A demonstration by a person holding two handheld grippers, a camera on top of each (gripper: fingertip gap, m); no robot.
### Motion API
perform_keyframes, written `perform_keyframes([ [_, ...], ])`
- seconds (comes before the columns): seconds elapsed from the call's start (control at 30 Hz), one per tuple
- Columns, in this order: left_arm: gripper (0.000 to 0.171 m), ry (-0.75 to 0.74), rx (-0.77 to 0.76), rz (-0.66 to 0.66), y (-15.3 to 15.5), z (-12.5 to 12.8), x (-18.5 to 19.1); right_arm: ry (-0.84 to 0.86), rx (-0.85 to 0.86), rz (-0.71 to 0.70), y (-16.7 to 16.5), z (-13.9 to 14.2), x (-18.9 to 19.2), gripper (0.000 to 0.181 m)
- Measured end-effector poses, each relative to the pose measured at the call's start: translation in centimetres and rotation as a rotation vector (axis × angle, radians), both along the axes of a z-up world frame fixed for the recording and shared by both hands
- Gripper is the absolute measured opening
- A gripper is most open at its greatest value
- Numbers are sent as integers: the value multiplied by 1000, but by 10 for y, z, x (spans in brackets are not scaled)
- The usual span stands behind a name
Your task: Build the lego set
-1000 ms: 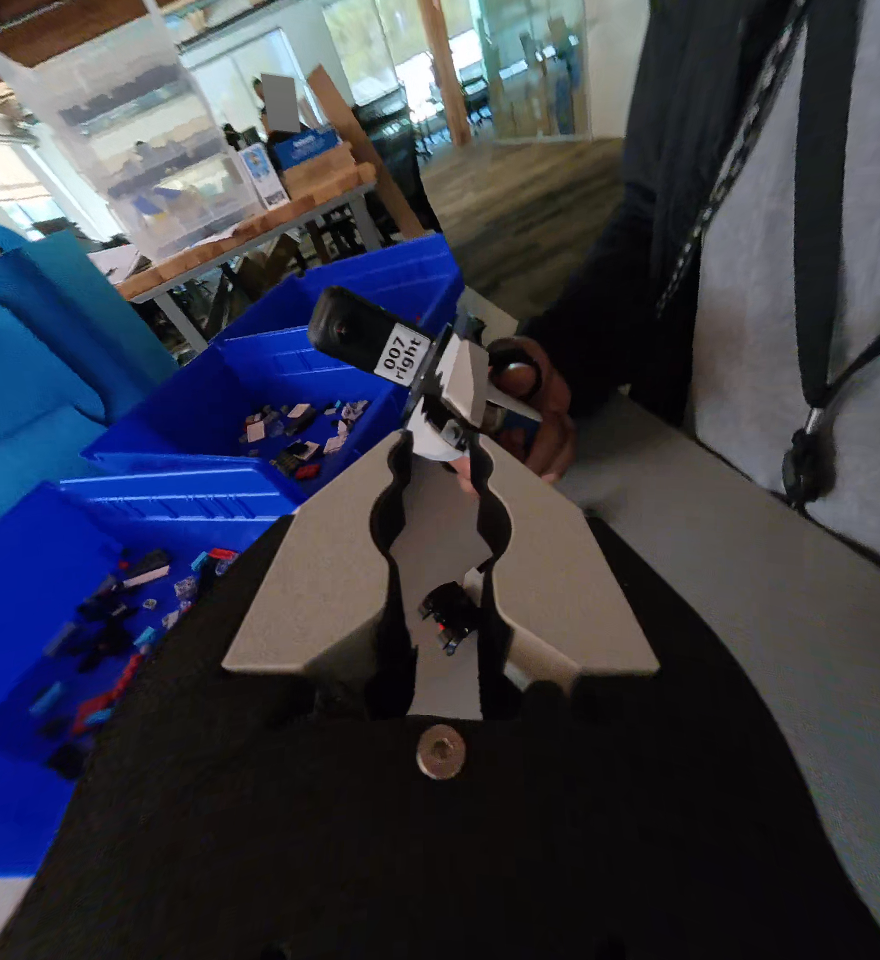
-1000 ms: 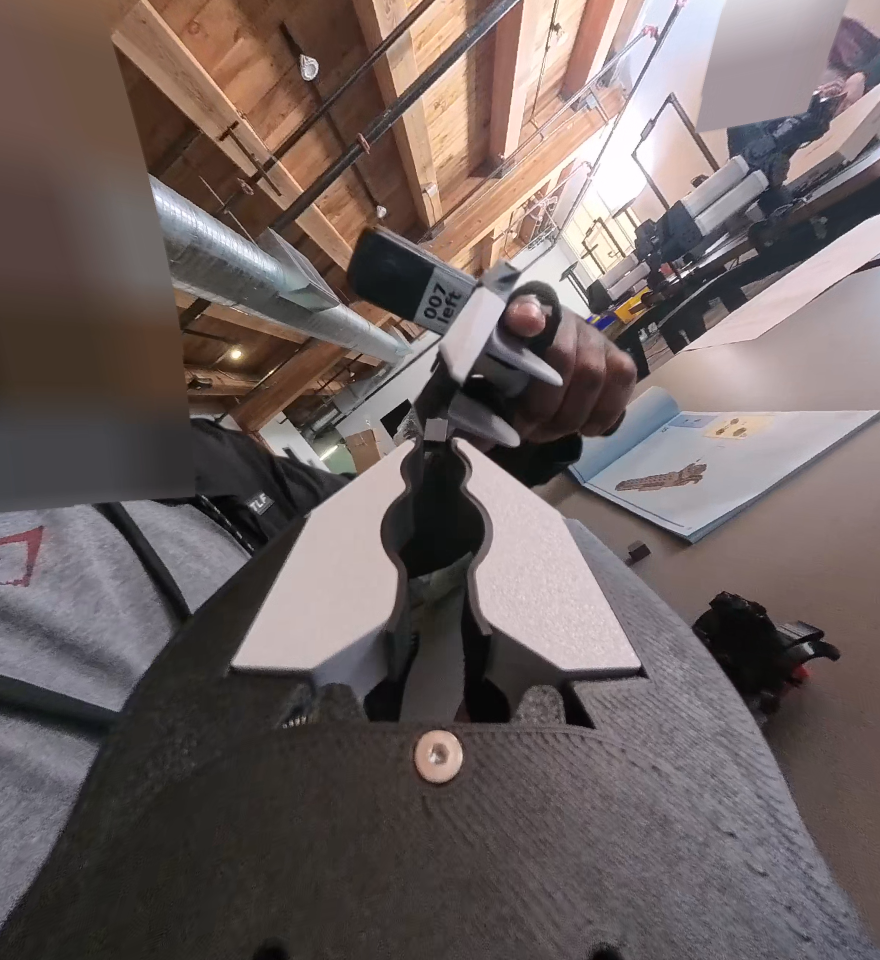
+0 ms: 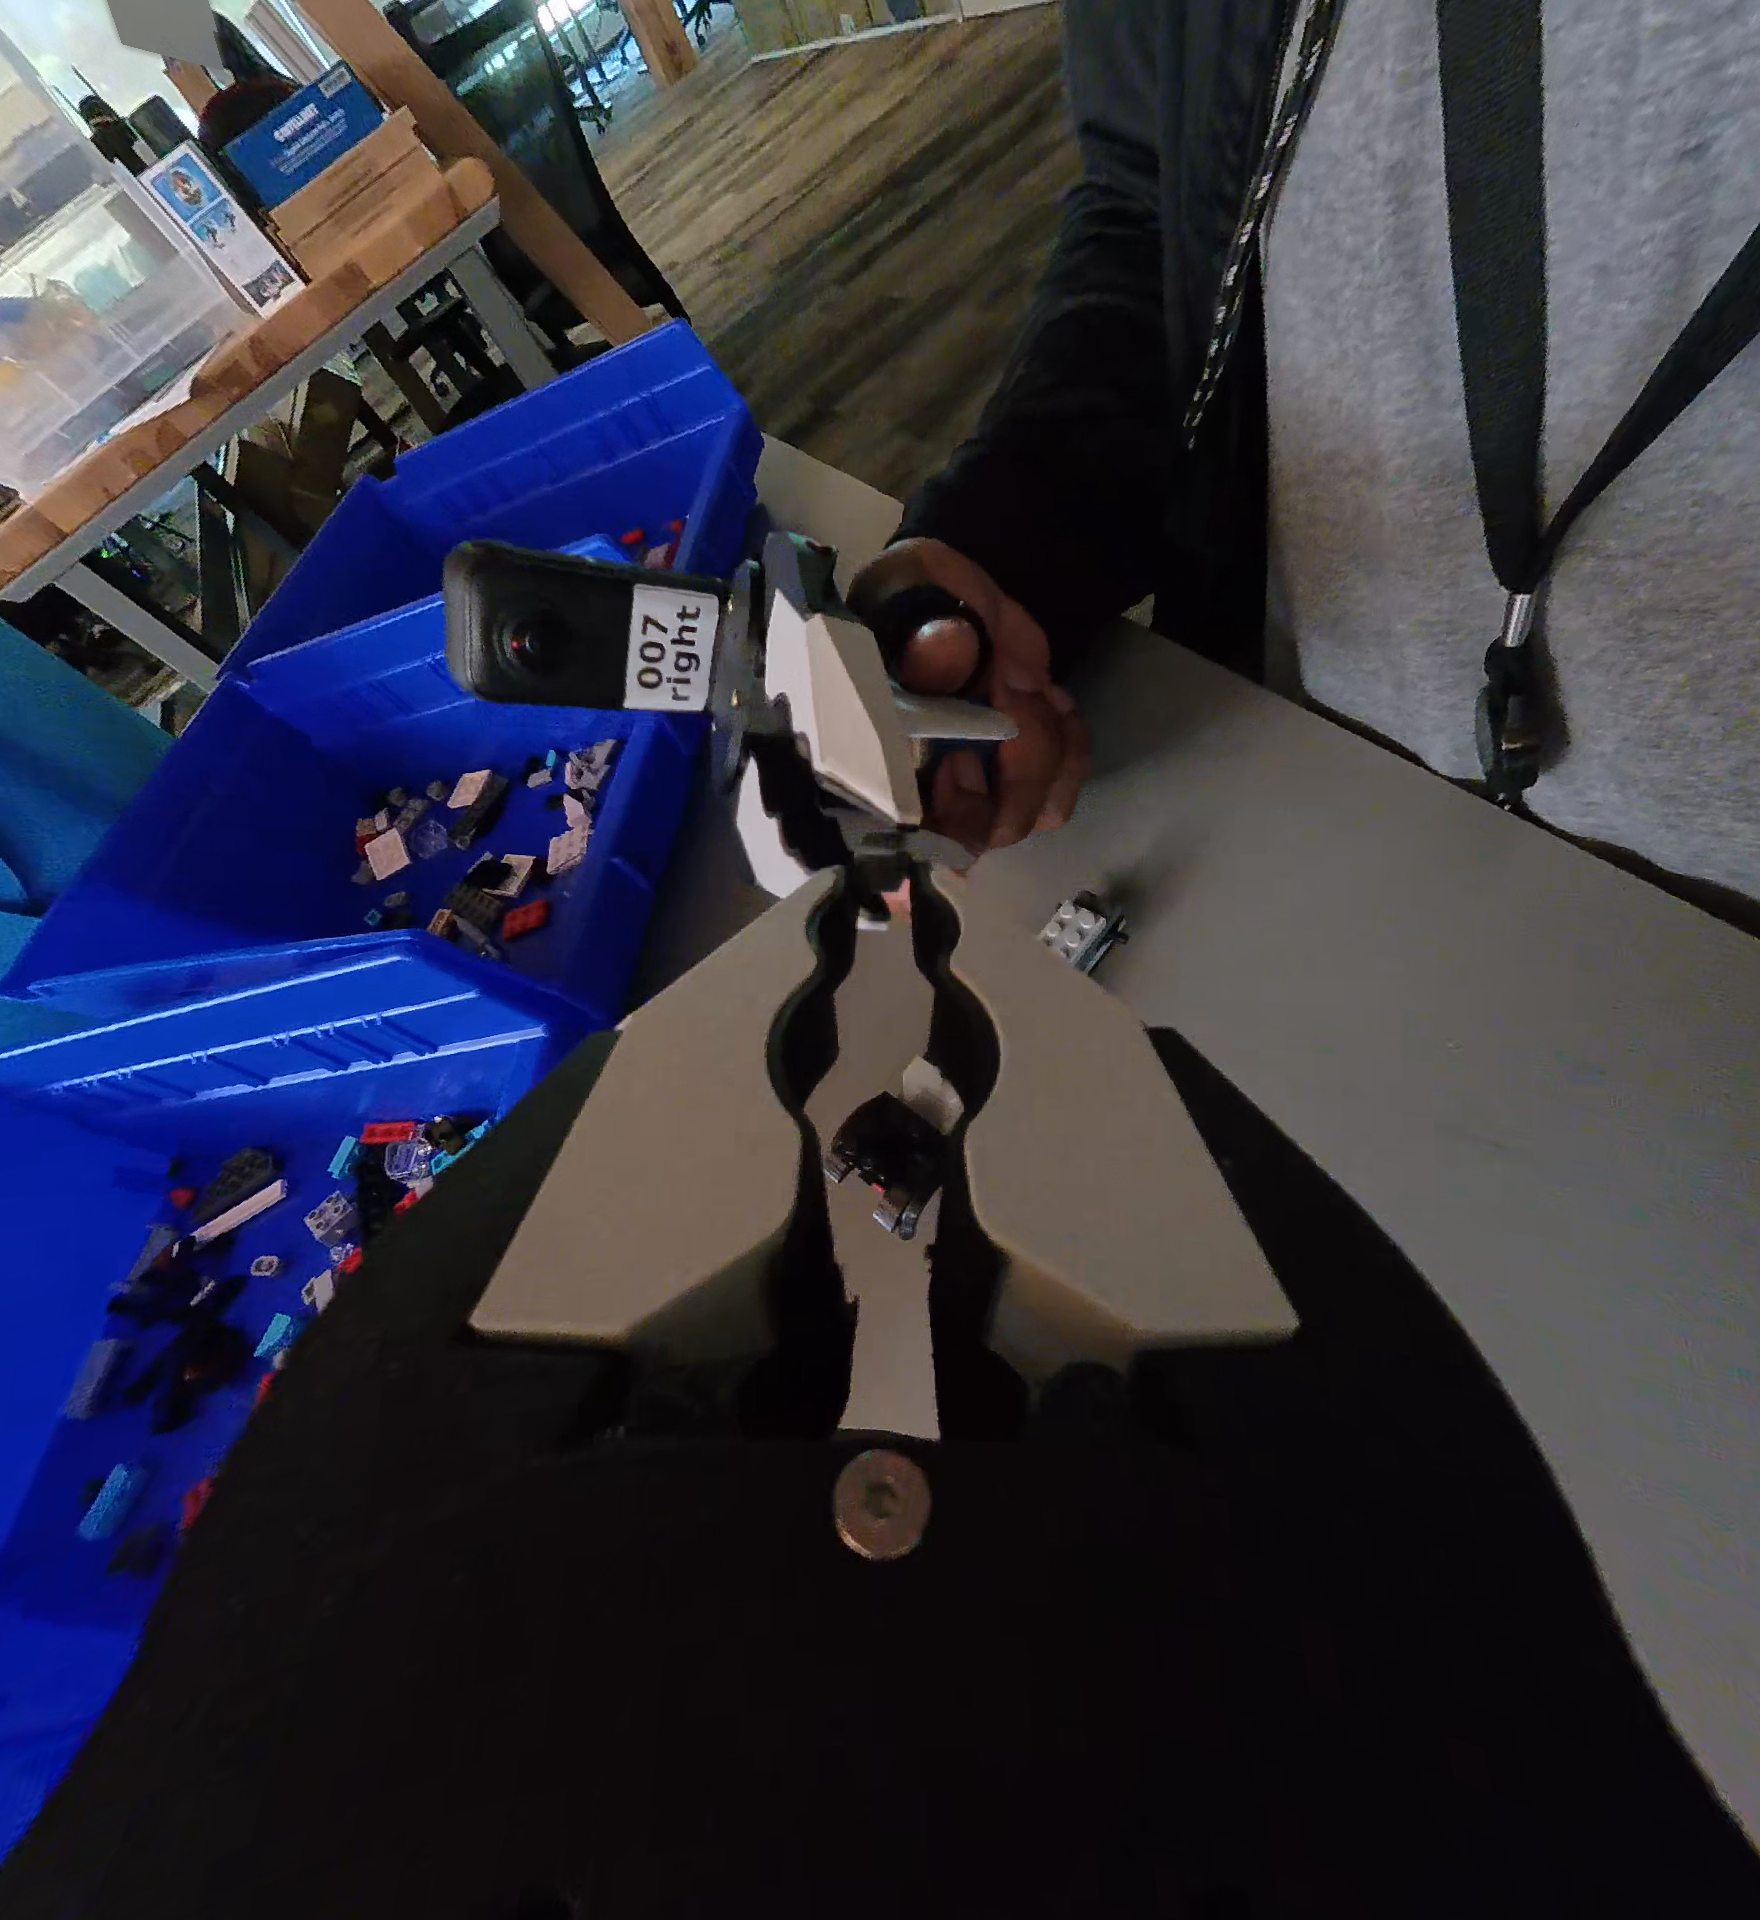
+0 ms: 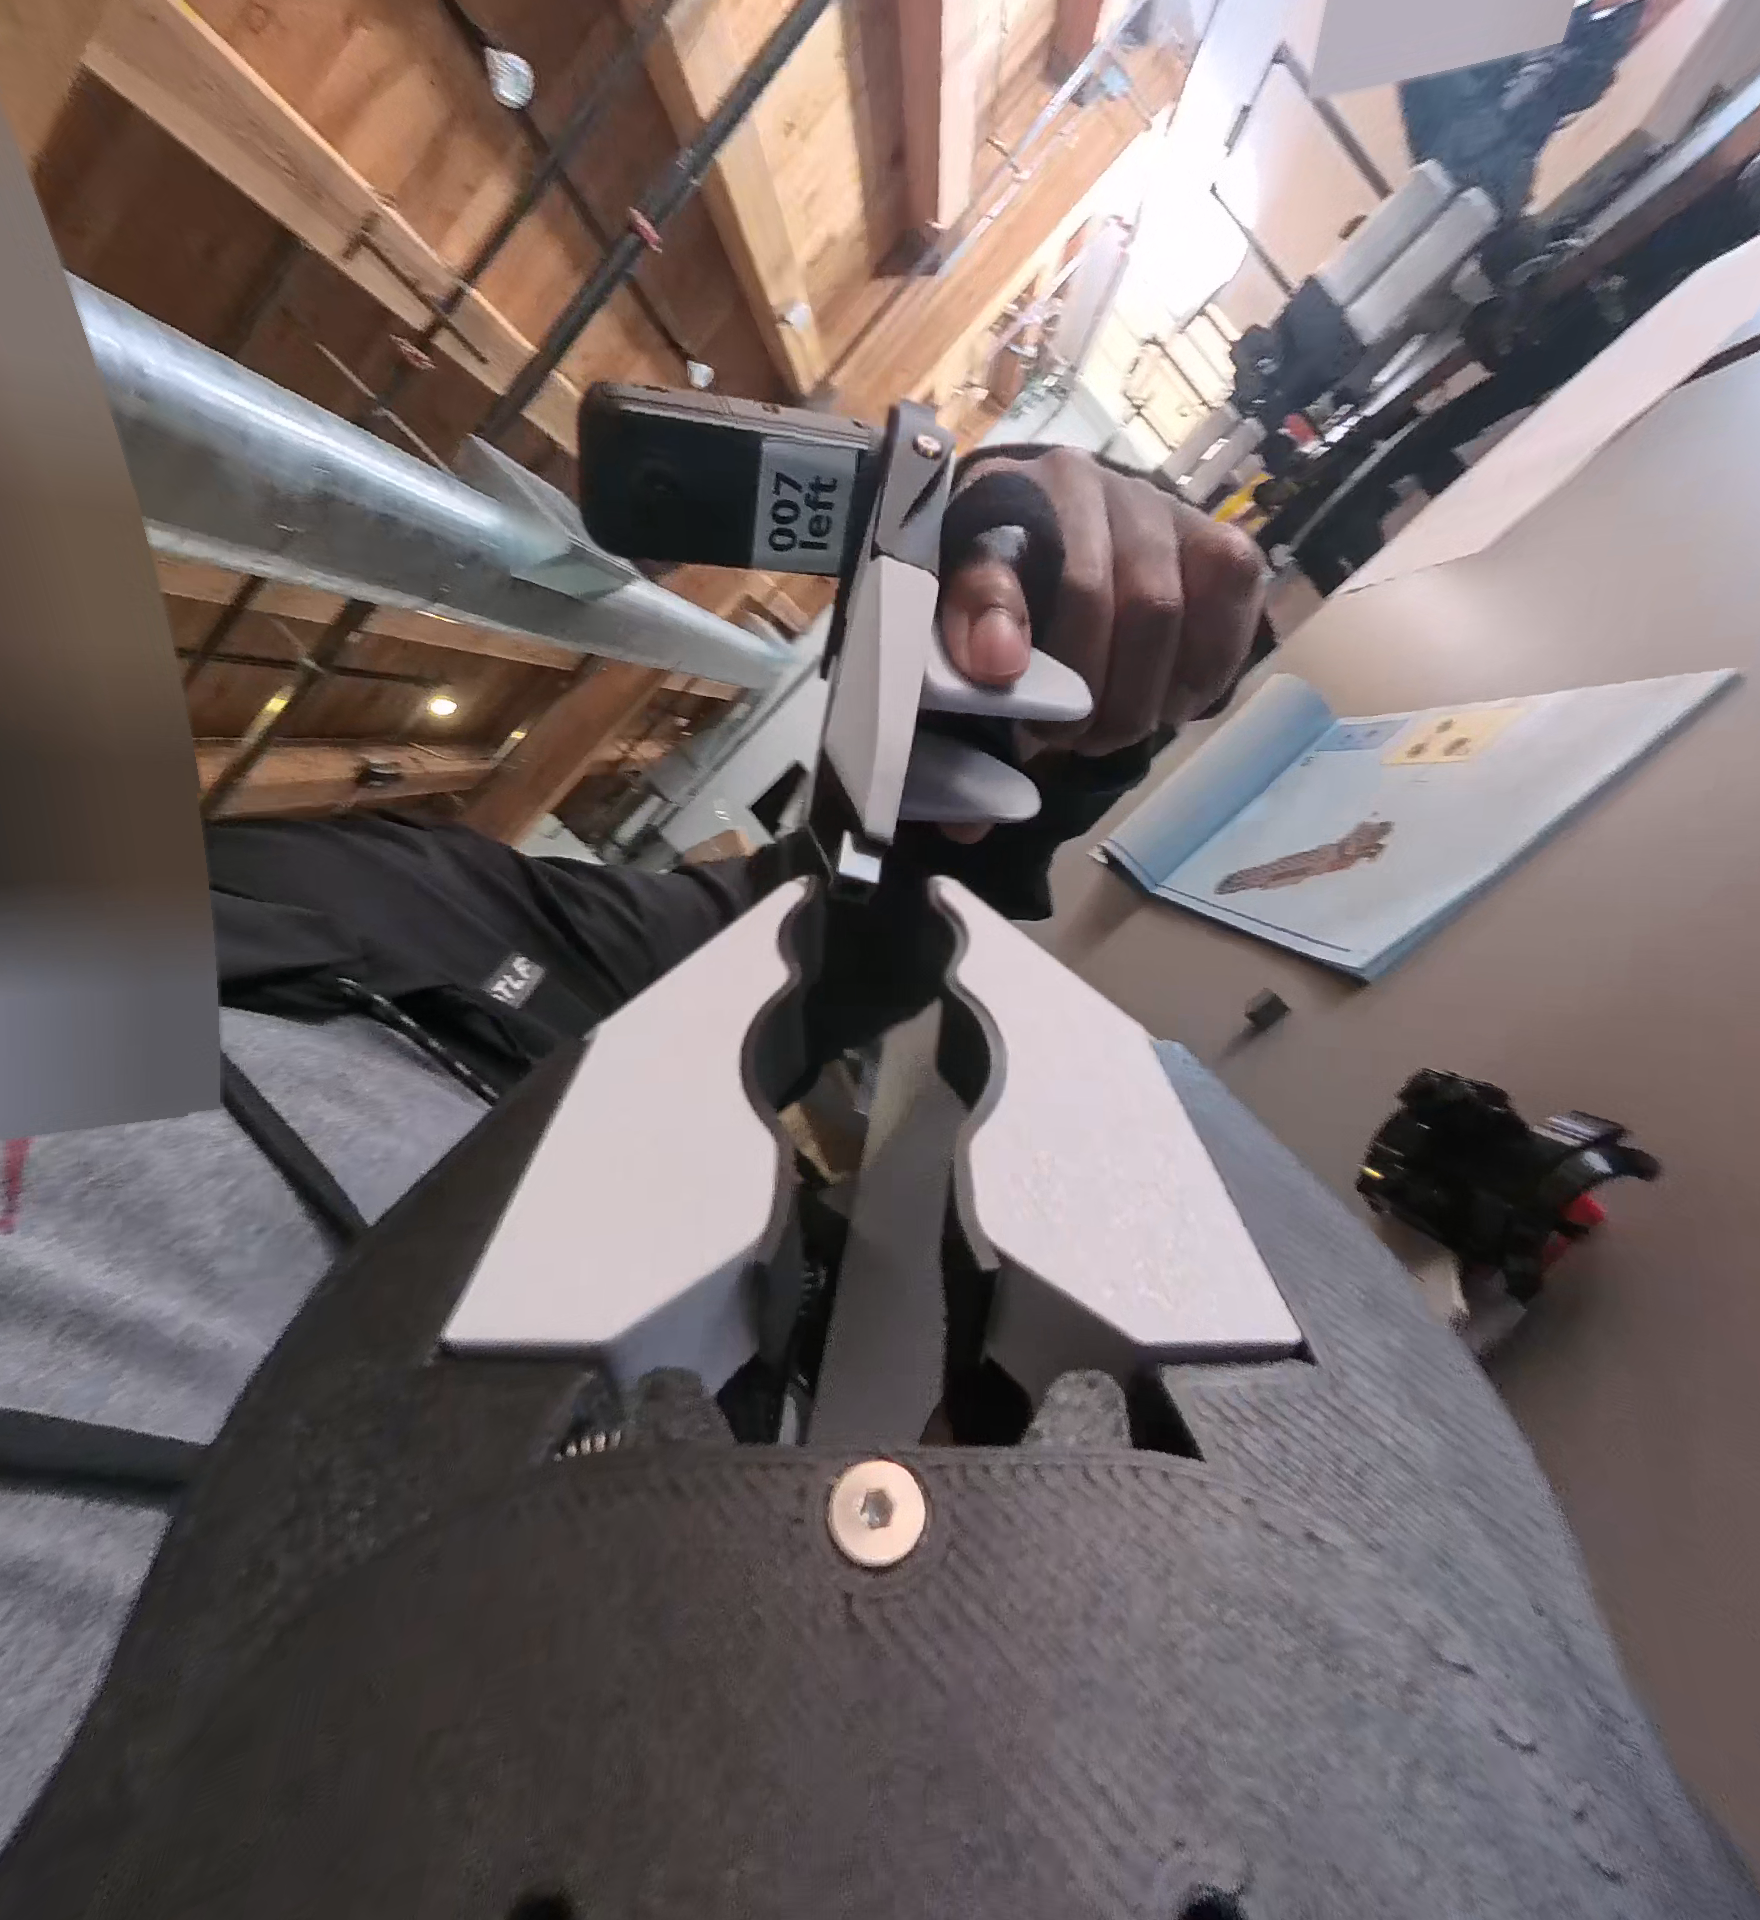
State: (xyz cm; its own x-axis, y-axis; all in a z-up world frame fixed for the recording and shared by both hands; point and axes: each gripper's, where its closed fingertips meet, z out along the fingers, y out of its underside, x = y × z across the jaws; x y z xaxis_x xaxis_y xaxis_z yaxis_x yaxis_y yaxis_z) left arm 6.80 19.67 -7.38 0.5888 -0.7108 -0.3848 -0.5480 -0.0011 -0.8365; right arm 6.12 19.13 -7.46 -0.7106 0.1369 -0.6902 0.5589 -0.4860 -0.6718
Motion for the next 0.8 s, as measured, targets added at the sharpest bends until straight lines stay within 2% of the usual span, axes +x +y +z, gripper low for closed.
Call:
perform_keyframes([
  [0.07,9,2,-4,12,1,-1,-3,-10,39,-25,5,-3,0,31],
  [0.13,9,15,-18,36,2,-4,-8,-38,131,-84,12,-14,-3,35],
  [0.3,9,96,-94,79,3,-22,-20,-176,615,-283,31,-76,-3,52],
  [0.4,9,171,-142,94,5,-36,-26,-217,829,-381,36,-96,0,61],
  [0.6,9,299,-219,105,8,-60,-34,-221,1085,-452,26,-120,2,75],
  [0.73,9,343,-252,119,9,-66,-39,-193,1216,-475,25,-128,-1,73],
  [0.8,9,354,-263,126,8,-67,-40,-178,1265,-475,24,-131,0,66],
])
